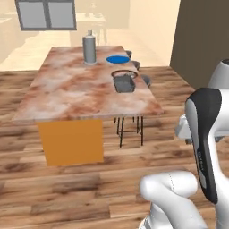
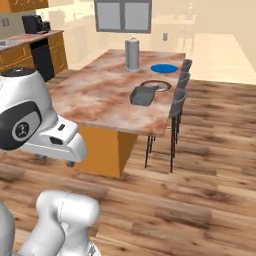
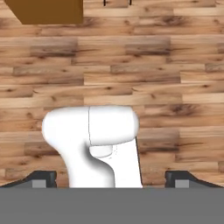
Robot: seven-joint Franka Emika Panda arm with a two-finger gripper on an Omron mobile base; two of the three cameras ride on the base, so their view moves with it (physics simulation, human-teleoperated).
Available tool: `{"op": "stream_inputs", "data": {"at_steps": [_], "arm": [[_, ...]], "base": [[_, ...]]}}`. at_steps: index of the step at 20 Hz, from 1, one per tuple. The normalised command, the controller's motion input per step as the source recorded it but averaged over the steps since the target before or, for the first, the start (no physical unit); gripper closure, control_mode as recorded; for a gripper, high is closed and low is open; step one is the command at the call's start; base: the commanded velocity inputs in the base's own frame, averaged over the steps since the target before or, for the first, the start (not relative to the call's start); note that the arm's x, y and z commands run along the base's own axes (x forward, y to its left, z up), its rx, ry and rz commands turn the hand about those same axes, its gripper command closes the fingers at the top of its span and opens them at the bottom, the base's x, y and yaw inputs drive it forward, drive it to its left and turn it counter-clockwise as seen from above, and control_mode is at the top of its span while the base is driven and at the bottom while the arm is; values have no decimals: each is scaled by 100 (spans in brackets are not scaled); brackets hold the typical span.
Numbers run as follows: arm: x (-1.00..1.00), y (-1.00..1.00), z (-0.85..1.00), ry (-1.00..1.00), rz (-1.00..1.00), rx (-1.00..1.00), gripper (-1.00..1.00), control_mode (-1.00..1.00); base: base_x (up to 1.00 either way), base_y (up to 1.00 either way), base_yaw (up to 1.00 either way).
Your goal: Place two dumplings into each of the tupperware containers and then place the containers in the fridge.
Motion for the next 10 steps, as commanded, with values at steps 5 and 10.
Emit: {"op": "stream_inputs", "data": {"at_steps": [5,10], "arm": [[0,0,0,0,0,0,-100,100],[0,0,0,0,0,0,-100,100]], "base": [[67,-100,0],[90,-100,0]]}}
